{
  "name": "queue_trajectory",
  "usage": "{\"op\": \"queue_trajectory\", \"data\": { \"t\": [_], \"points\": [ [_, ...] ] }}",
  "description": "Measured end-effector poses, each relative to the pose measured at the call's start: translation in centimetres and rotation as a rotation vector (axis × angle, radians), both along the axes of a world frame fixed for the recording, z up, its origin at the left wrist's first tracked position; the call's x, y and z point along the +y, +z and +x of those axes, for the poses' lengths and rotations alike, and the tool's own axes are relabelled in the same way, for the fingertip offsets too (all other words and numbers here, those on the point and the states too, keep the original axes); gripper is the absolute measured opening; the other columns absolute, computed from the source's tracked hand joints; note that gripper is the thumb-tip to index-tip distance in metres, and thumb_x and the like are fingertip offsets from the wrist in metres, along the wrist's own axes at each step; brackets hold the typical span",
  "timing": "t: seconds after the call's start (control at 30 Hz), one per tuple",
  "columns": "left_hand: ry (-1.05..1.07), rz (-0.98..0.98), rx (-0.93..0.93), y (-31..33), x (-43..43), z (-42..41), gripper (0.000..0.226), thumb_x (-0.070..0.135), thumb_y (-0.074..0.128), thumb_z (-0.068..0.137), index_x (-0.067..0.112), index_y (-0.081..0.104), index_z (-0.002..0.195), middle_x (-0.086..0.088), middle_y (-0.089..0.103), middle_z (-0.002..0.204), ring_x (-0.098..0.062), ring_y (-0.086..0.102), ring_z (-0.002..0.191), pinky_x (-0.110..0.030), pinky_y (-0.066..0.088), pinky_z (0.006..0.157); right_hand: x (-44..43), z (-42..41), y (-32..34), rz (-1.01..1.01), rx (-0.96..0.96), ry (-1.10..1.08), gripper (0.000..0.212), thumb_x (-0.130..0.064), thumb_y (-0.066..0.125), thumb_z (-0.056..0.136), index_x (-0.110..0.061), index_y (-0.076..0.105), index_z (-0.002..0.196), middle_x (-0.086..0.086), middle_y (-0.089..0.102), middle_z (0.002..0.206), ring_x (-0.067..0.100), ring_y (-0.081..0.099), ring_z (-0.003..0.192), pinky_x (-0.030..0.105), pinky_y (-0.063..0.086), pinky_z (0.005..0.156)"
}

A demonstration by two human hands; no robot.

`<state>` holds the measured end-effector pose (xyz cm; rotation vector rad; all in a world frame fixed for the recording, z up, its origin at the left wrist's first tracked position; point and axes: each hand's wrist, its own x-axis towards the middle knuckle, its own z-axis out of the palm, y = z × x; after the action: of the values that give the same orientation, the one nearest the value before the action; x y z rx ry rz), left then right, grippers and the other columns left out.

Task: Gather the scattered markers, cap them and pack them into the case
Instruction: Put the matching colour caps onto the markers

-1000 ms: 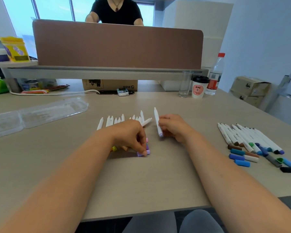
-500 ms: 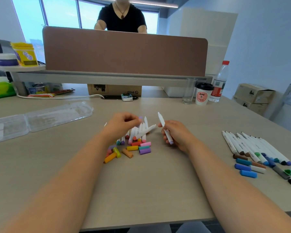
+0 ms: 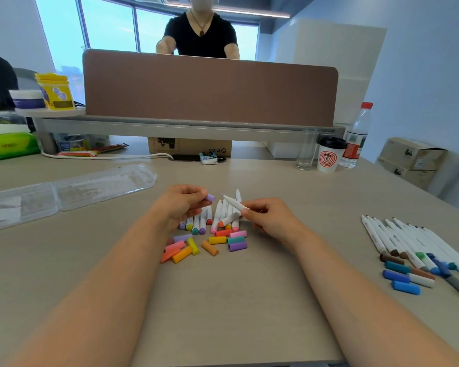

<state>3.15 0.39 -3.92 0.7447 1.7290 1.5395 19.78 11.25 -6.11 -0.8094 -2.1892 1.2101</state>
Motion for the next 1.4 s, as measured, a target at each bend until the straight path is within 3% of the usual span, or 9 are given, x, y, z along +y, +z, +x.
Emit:
{"op": "queue_trajectory", "data": {
  "t": [0.17, 0.33, 0.43, 0.57, 0.63, 0.87, 1.03, 1.23, 1.4],
  "points": [
    [-0.008, 0.005, -0.011, 0.2, -0.2, -0.1, 0.012, 0.010, 0.053, 0.093, 0.014, 0.062, 0.086, 0.007, 0.072, 0.073, -0.005, 0.063, 0.079, -0.021, 0.050, 0.077, 0.1, 0.0, -0.1, -0.094, 0.054, -0.024, 0.018, -0.015, 0.058, 0.092, -0.009, 0.065, 0.107, 0.001, 0.063, 0.072, 0.008, 0.053, 0.055, 0.013, 0.044, 0.047],
    [0.000, 0.009, -0.049, 0.1, -0.2, 0.0, 0.014, 0.010, 0.053, 0.092, 0.013, 0.065, 0.086, 0.006, 0.071, 0.072, -0.005, 0.065, 0.077, -0.018, 0.051, 0.070, -0.1, 0.3, 0.2, -0.145, 0.067, 0.001, 0.013, -0.016, 0.053, 0.095, -0.015, 0.066, 0.096, 0.000, 0.065, 0.072, 0.006, 0.053, 0.056, 0.014, 0.044, 0.050],
    [0.009, -0.009, -0.024, 0.3, -0.3, 0.0, 0.011, 0.017, 0.057, 0.091, 0.015, 0.066, 0.086, 0.004, 0.070, 0.076, -0.003, 0.064, 0.071, -0.017, 0.051, 0.065, -0.3, 0.1, 0.8, -0.379, 0.151, -0.006, 0.023, -0.016, 0.045, 0.098, -0.005, 0.062, 0.109, 0.003, 0.065, 0.077, 0.009, 0.056, 0.061, 0.017, 0.048, 0.055],
    [-0.143, -0.067, 0.067, 0.5, -0.6, 0.5, 0.012, 0.016, 0.056, 0.091, 0.014, 0.067, 0.092, 0.002, 0.071, 0.079, -0.004, 0.064, 0.069, -0.015, 0.052, 0.058, -0.9, -0.4, 1.9, -0.762, 0.398, 0.068, 0.028, -0.006, 0.041, 0.098, -0.001, 0.048, 0.125, 0.012, 0.066, 0.091, 0.015, 0.068, 0.072, 0.025, 0.059, 0.063],
    [-0.185, -0.086, 0.079, 0.6, -0.6, 0.9, 0.011, 0.013, 0.057, 0.090, 0.011, 0.068, 0.092, 0.001, 0.072, 0.078, -0.004, 0.066, 0.064, -0.015, 0.054, 0.059, -1.2, -0.6, 2.1, -0.838, 0.469, 0.087, 0.032, -0.004, 0.040, 0.098, 0.001, 0.044, 0.129, 0.014, 0.066, 0.095, 0.018, 0.070, 0.076, 0.029, 0.060, 0.065],
    [-0.254, -0.152, 0.104, 0.7, -0.6, 1.4, 0.011, 0.007, 0.059, 0.087, 0.010, 0.070, 0.088, -0.005, 0.070, 0.080, -0.010, 0.063, 0.067, -0.020, 0.053, 0.066, -1.5, -0.6, 2.3, -0.886, 0.523, 0.071, 0.029, -0.002, 0.037, 0.099, 0.001, 0.044, 0.126, 0.016, 0.064, 0.099, 0.024, 0.067, 0.086, 0.033, 0.059, 0.066],
    [-0.288, -0.167, 0.142, 0.7, -0.7, 1.3, 0.015, 0.005, 0.059, 0.087, 0.008, 0.070, 0.097, -0.003, 0.069, 0.081, -0.009, 0.064, 0.065, -0.023, 0.053, 0.072, -1.5, -0.9, 2.3, -0.866, 0.490, 0.088, 0.032, -0.002, 0.037, 0.098, 0.000, 0.041, 0.130, 0.016, 0.064, 0.101, 0.025, 0.067, 0.088, 0.034, 0.058, 0.069],
    [-0.273, -0.260, 0.268, 1.5, -1.0, 0.2, 0.005, 0.009, 0.063, 0.085, 0.014, 0.065, 0.085, -0.003, 0.068, 0.081, -0.010, 0.064, 0.071, -0.022, 0.053, 0.069, -1.4, -1.9, 2.8, -0.814, 0.406, 0.107, 0.034, -0.002, 0.037, 0.099, 0.003, 0.039, 0.132, 0.016, 0.064, 0.098, 0.026, 0.067, 0.089, 0.034, 0.058, 0.072],
    [-0.136, -0.344, 0.447, 1.3, -1.1, -2.0, 0.010, 0.013, 0.066, 0.085, 0.011, 0.059, 0.077, -0.003, 0.064, 0.069, -0.003, 0.061, 0.052, -0.017, 0.050, 0.056, -2.2, -4.2, 3.2, -0.776, 0.273, 0.104, 0.029, -0.004, 0.039, 0.098, 0.000, 0.043, 0.127, 0.014, 0.066, 0.096, 0.022, 0.069, 0.081, 0.030, 0.059, 0.067]
  ]
}}
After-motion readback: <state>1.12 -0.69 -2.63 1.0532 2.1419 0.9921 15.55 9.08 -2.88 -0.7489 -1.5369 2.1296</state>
